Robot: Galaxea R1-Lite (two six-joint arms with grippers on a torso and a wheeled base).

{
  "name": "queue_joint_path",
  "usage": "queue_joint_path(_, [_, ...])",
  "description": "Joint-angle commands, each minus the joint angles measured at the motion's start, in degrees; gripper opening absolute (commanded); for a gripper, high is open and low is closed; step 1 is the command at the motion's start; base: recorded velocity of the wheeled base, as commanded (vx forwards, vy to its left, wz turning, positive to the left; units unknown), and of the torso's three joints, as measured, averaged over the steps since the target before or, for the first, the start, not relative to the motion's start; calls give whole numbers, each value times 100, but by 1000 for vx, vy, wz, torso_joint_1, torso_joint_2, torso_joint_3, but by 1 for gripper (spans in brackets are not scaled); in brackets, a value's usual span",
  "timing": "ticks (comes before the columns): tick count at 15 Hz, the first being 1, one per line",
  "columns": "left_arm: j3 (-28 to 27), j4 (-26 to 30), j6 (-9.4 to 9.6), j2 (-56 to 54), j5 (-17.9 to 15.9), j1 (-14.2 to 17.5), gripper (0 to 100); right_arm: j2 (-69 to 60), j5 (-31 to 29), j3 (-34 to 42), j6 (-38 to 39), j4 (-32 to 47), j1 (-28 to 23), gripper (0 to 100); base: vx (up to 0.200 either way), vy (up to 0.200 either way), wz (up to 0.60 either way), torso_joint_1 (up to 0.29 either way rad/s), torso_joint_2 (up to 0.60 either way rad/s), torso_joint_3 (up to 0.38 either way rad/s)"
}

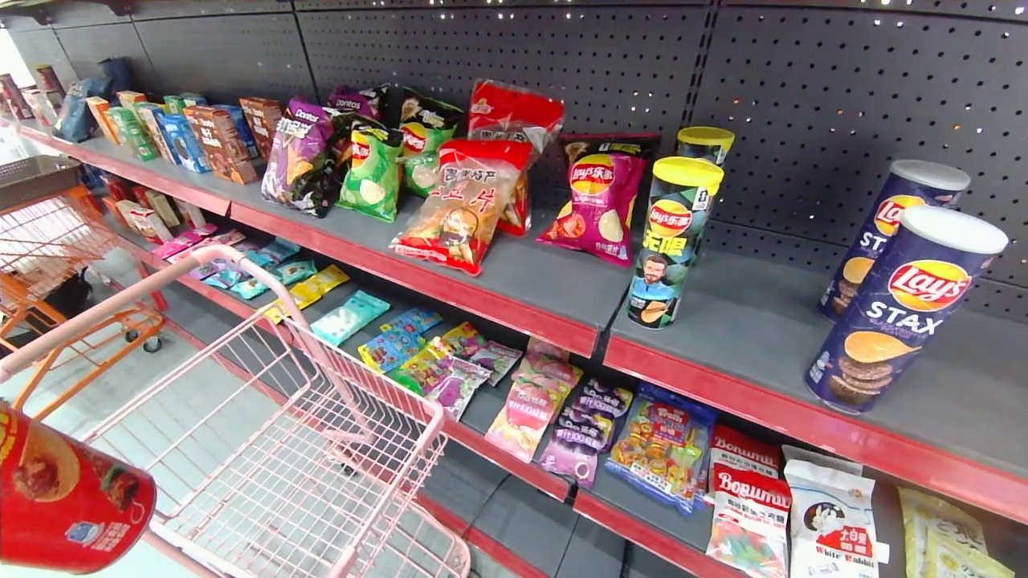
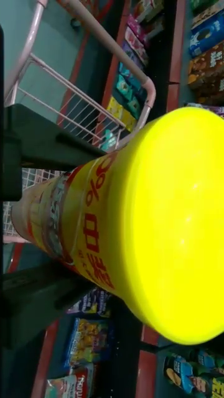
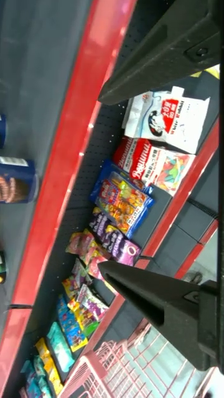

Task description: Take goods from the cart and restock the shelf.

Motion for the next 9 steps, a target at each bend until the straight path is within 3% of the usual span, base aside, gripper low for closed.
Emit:
queue_joint_path(1, [73,-16,-1,-35,-17,-14,0,-2,2,0,-9,0,-1,100,0,0,0,168,-393,-227])
queue_joint_path(5, [222,-7,-10,-290,-26,-14,0,-2,2,0,-9,0,-1,100,0,0,0,145,-353,-201])
queue_joint_path(8, [231,1,-10,-326,-17,-14,0,-2,2,0,-9,0,-1,100,0,0,0,14,-25,-19])
queue_joint_path(9, [301,10,-1,-361,-17,-14,0,-2,2,0,0,0,-1,100,0,0,-600,7,-7,-7])
